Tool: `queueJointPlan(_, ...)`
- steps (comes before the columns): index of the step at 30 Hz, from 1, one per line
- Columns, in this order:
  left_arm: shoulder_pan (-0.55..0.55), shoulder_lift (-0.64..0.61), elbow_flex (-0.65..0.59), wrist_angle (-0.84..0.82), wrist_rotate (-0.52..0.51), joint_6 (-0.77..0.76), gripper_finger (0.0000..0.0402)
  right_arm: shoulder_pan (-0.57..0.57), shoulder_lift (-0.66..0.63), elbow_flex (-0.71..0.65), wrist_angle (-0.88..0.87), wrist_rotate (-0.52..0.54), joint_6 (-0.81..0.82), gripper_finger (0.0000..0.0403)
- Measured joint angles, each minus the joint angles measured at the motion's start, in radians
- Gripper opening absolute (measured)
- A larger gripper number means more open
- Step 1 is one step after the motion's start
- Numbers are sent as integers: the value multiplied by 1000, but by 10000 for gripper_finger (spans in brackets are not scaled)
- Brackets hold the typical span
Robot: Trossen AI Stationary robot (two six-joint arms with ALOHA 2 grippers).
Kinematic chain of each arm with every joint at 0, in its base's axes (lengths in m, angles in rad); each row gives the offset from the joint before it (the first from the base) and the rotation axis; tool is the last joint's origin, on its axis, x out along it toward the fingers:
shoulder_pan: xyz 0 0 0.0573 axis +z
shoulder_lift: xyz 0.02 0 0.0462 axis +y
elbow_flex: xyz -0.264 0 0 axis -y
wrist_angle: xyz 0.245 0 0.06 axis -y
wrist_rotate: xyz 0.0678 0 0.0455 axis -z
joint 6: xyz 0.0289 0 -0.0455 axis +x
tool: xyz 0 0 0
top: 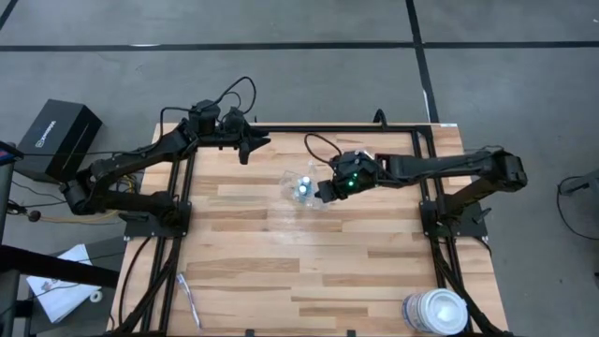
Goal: Pick & Place toothbrushing station
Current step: Put the top purple toothbrush into the transparent organizer, then put the green toothbrush into the transparent organizer
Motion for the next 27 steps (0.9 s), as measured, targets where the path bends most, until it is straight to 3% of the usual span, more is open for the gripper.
queueJointPlan(8,0,0,0,-1,0,0,136,-26,-5,-22,70,-7,-50,20)
queueJointPlan(21,1,0,0,-7,0,0,136,-87,-55,-22,35,-97,-81,234)
queueJointPlan(27,1,0,0,-8,0,0,136,-106,-93,-22,34,-105,-90,264)
